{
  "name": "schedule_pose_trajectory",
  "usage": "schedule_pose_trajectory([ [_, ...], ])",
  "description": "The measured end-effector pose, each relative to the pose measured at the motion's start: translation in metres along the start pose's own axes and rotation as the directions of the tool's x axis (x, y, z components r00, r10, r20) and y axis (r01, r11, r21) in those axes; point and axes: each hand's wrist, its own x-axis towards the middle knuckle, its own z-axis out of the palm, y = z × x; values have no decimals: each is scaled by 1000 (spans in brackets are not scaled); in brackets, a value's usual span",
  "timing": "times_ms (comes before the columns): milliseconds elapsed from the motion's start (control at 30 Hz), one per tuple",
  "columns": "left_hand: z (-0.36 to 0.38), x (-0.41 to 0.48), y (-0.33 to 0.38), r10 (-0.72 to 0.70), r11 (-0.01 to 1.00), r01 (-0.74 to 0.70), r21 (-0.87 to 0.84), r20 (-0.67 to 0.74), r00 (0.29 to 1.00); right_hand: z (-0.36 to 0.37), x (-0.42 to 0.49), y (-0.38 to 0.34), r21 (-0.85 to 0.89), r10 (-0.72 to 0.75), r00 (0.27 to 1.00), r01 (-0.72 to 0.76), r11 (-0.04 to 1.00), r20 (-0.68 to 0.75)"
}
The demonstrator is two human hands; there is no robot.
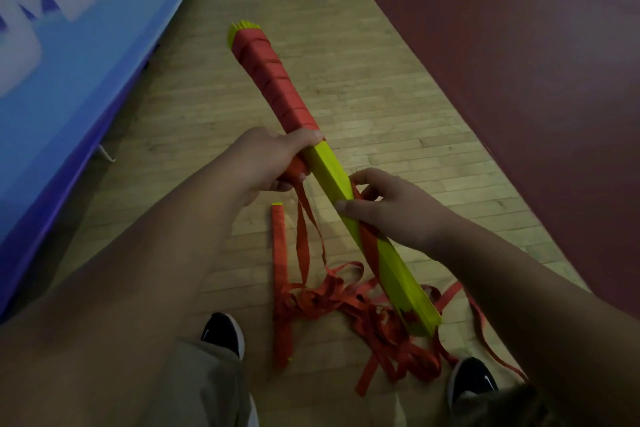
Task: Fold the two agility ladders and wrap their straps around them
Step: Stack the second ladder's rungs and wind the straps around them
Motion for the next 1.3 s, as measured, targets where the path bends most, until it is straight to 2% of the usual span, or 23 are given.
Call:
schedule_pose_trajectory([
  [200,-9,1,4,53,992,-31,-124,177,983,-10,0,5,134,14,997,-25,991,79],
  [300,-11,-2,7,133,970,-65,-232,288,948,-18,-5,0,190,-19,984,-15,982,178],
  [400,-14,-6,12,212,960,-127,-249,352,911,-25,-10,-5,210,-63,974,16,977,218],
  [500,-17,-7,14,223,972,-185,-148,314,923,-24,-10,-4,181,-81,986,54,982,147],
  [633,-17,-7,9,157,987,-142,-72,302,940,-18,-8,2,119,-55,998,53,992,19],
  [933,-10,-6,3,83,996,-76,-40,214,973,-4,4,10,-27,-26,987,22,999,-156],
  [1067,-8,-5,1,74,997,-74,-13,220,973,0,5,12,-166,-69,977,36,985,-203],
  [1300,-6,-7,2,39,999,-31,-37,241,970,7,8,16,-207,-75,969,26,978,-234],
])
